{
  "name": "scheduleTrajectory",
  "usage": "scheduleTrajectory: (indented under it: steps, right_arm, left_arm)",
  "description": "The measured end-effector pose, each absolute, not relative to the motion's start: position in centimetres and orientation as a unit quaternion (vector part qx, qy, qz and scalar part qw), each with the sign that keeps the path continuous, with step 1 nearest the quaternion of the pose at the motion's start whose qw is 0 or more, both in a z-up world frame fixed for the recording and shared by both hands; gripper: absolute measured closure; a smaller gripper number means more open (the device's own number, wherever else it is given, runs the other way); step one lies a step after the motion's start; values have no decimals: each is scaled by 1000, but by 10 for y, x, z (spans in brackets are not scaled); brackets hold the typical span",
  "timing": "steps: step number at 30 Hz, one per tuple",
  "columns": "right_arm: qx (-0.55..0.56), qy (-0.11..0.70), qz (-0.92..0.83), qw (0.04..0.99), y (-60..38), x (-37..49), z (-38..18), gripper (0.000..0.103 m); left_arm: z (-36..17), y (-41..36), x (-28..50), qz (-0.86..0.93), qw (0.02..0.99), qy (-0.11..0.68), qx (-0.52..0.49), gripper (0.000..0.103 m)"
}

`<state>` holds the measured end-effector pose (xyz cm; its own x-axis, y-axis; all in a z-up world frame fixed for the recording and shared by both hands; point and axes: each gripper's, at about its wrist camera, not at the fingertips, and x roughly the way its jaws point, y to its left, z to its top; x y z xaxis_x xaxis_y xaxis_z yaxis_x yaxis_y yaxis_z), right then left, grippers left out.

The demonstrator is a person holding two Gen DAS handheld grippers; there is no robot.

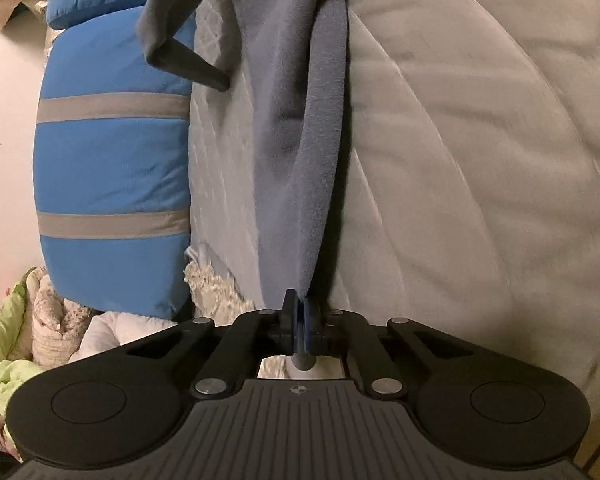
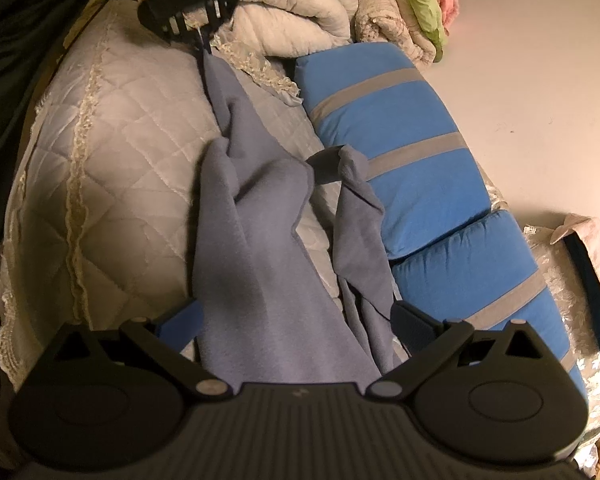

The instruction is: Fold clothes

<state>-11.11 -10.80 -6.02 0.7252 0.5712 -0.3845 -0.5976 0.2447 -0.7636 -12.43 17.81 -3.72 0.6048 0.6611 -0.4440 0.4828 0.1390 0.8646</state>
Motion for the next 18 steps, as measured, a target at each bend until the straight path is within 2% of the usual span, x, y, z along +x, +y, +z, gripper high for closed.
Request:
scheduleTrajectory:
  steps: [13, 18]
  right_arm:
    - [-498, 11, 373, 783, -107, -114, -63, 0]
    - [-500, 10, 373, 781, -106, -115, -64, 0]
  left_arm:
    - [-17, 207, -170, 54, 650, 420, 631, 101]
    - [-20, 213, -177, 42, 655, 439, 613, 99]
